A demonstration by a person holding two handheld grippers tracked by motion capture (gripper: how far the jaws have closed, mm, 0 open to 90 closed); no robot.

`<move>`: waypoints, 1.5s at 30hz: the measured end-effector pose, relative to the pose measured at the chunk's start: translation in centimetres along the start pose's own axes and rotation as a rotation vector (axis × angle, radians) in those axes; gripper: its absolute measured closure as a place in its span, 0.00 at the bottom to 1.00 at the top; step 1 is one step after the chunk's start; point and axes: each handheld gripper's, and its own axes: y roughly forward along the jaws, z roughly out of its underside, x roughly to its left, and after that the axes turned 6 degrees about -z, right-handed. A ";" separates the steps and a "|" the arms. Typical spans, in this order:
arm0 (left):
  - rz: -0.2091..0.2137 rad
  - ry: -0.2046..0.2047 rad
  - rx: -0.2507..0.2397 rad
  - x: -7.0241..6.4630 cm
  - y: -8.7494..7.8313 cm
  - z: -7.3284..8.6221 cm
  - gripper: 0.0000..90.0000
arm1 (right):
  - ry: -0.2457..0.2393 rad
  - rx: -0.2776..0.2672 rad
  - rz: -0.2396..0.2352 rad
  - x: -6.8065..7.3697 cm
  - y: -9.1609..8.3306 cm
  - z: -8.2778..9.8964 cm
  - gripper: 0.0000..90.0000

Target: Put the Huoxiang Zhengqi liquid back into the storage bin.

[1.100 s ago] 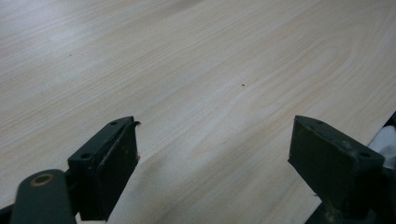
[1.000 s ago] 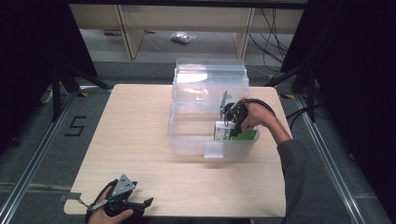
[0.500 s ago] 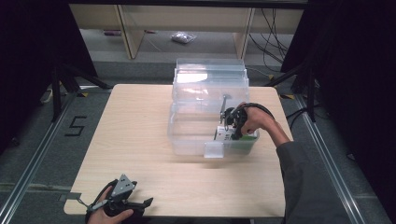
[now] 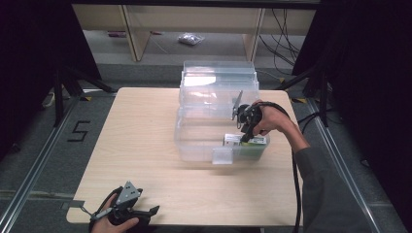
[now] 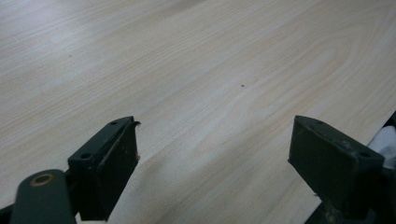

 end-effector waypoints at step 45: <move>-0.010 0.002 0.006 0.1 0.0 0.0 0.17 | 0.249 -0.279 0.123 4.9 -4.1 1.0 0.37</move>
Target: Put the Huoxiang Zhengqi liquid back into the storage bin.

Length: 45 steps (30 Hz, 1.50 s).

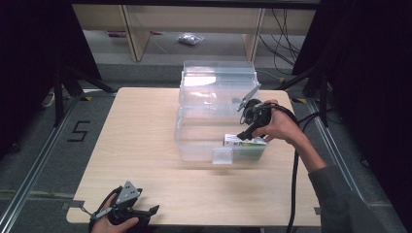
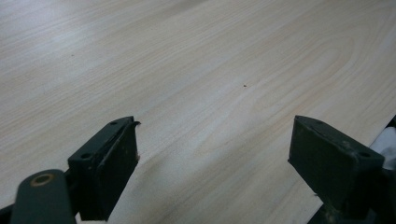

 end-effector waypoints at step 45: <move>-0.004 -0.001 -0.001 0.0 0.0 0.0 0.17 | 0.079 -0.121 0.004 2.1 -0.2 2.4 0.29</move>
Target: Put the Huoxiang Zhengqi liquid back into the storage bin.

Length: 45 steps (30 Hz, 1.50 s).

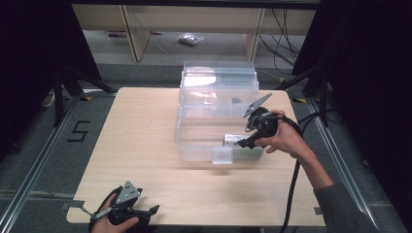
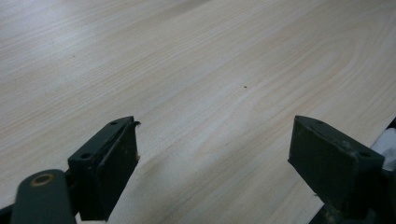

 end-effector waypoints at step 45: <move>0.011 -0.013 -0.009 -0.1 -0.1 0.0 0.17 | 0.026 -0.194 0.010 5.4 2.0 5.2 0.25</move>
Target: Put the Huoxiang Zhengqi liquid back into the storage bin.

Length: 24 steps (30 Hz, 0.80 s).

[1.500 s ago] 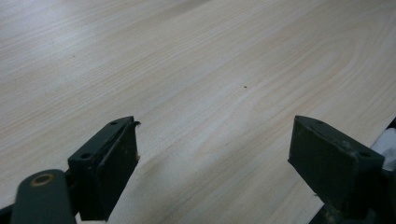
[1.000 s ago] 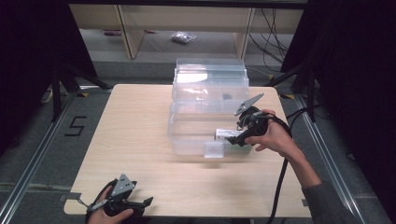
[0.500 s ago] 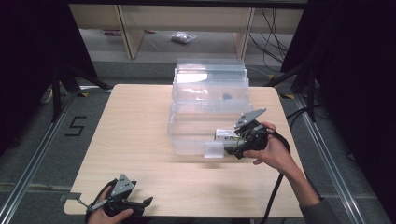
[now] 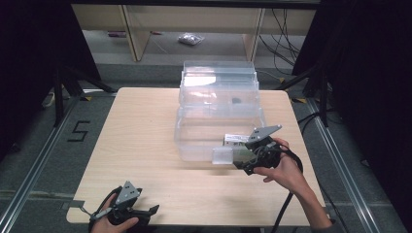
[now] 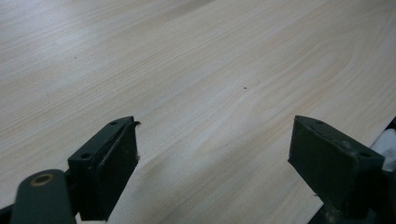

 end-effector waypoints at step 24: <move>-0.025 0.009 -0.002 0.1 0.0 0.0 0.17 | 0.059 -0.141 -0.025 1.8 2.0 3.4 0.24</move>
